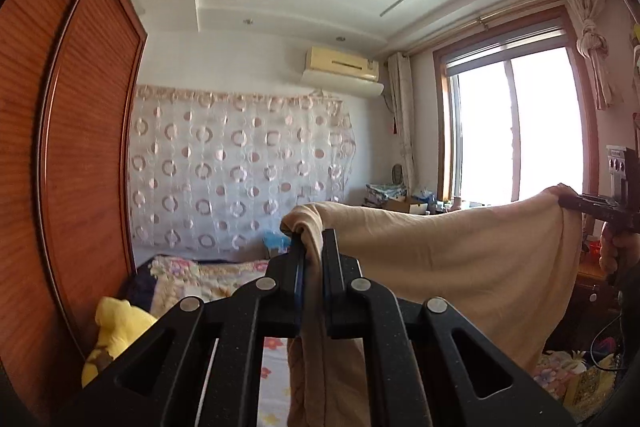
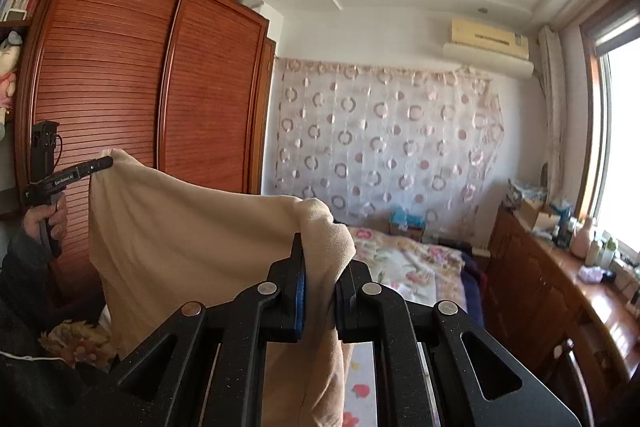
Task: Fold small clothes
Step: 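Lift the shirt high with both tools, holding it stretched between them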
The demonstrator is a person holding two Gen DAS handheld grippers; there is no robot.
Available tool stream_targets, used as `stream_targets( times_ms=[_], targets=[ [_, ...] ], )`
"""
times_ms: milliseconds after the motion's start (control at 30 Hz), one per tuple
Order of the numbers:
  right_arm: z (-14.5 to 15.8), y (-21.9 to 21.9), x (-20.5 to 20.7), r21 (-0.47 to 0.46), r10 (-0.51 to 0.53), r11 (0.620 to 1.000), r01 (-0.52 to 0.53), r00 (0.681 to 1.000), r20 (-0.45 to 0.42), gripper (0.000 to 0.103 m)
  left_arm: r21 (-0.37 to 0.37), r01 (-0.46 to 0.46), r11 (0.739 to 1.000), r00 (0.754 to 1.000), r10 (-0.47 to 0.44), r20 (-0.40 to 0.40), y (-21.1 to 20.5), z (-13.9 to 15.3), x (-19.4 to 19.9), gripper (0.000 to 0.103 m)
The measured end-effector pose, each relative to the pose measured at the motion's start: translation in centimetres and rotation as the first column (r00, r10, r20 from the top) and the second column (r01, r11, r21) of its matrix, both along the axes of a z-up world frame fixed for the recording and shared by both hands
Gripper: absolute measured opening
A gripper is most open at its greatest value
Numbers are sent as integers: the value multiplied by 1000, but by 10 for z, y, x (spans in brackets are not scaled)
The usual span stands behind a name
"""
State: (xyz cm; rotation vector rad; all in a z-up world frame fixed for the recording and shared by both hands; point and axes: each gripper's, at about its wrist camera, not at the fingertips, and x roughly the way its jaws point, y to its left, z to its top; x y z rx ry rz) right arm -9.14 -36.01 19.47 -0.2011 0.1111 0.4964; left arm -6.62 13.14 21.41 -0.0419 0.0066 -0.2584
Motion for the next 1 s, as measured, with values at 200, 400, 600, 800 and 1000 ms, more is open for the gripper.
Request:
stream_targets(
  times_ms=[200,400,600,800,1000],
  targets=[
    [58,1,-23,0,-1,1000,1,994,111,11,17,-53,998,994,51,101,11,46,-5,8],
    [99,6,-42,-2,-4,1000,4,984,179,11,16,-97,995,982,93,167,22,75,-13,8],
    [108,18,-47,2,-1,1000,0,976,217,11,15,-136,991,970,130,205,24,90,-23,8],
    [62,21,11,1,-32,999,32,989,145,11,36,-152,988,984,148,103,20,63,29,8],
    [19,37,115,-34,-53,998,54,999,4,11,99,-189,977,980,193,-38,19,-9,142,8]
  ],
)
